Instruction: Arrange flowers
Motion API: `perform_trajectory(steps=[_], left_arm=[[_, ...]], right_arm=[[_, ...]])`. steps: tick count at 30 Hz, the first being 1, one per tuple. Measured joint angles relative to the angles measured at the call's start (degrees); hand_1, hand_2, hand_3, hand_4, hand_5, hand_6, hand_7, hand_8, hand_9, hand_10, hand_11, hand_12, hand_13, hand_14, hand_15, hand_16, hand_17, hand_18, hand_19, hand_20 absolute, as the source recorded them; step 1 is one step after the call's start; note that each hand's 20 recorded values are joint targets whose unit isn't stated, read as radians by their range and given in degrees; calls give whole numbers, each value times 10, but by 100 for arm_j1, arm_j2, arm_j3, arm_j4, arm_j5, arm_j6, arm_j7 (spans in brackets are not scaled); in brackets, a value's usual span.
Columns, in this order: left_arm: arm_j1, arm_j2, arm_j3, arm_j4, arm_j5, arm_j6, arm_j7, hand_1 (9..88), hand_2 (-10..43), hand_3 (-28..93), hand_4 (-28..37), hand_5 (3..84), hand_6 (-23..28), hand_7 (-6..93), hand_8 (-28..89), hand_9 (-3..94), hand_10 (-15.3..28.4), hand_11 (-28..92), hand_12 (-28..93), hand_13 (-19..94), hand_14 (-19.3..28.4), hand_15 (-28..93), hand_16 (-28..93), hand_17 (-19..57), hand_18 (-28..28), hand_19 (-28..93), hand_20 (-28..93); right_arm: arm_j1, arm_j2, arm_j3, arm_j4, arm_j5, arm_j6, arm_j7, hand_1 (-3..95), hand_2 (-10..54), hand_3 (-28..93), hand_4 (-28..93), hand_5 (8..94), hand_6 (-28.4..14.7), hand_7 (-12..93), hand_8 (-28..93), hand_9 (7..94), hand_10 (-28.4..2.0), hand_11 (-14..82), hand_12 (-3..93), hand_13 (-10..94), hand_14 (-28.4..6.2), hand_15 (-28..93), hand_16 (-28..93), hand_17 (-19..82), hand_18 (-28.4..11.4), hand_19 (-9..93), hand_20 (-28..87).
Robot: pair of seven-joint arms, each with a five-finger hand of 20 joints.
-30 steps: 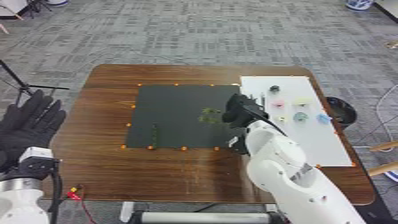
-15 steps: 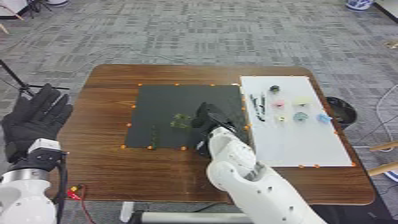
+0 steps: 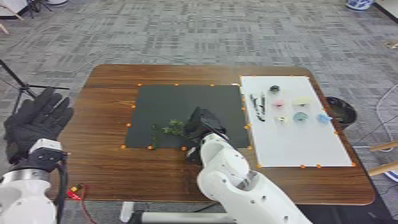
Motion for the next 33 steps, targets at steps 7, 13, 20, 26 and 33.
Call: perform_trajectory(steps=[7, 13, 20, 26, 33], left_arm=[[61, -1, -28, -13, -3, 3, 1, 283, 165, 758, -283, 445, 88, 112, -91, 350, 159, 212, 76, 255, 159, 273, -53, -79, 150, 392, 84], [89, -29, -28, -22, -8, 2, 2, 287, 169, 775, -277, 445, 89, 112, -91, 352, 158, 214, 76, 255, 159, 274, -54, -79, 150, 391, 83], [163, -82, -72, -29, 57, -66, -63, 288, 170, 774, -270, 448, 89, 113, -91, 351, 158, 215, 77, 254, 158, 272, -54, -80, 151, 388, 82], [87, -83, 32, 15, 81, -97, -119, 287, 167, 764, -275, 447, 89, 112, -91, 350, 160, 213, 77, 253, 158, 270, -53, -79, 150, 386, 82], [-18, -81, 79, 54, 93, -127, -167, 286, 165, 761, -278, 447, 90, 111, -90, 350, 159, 211, 77, 252, 158, 267, -51, -80, 150, 384, 83]], right_arm=[[-15, -7, 39, -207, 114, -212, -30, 376, 1, 742, -160, 643, -77, 132, -87, 695, -169, 521, 394, 666, -157, 754, 403, 348, -269, 869, 292], [-139, 168, 65, -457, -333, -197, -549, 330, 66, 746, -172, 579, -82, 435, 85, 614, -211, 426, 291, 542, -192, 728, 345, 286, -263, 834, 266], [-368, 456, 414, -772, -500, -901, -1137, 395, 110, 730, -201, 626, -62, 619, 183, 661, -208, 261, 212, 509, -199, 711, 312, 256, -258, 807, 278], [-395, 529, 419, -804, -1061, -2027, -1056, 430, 133, 713, -239, 613, -67, 626, 207, 660, -201, 228, 209, 501, -196, 699, 306, 251, -255, 801, 291], [-512, 583, 465, -867, -932, -1895, -866, 428, 138, 710, -236, 601, -66, 634, 212, 648, -198, 213, 204, 496, -188, 689, 301, 245, -242, 787, 294]])
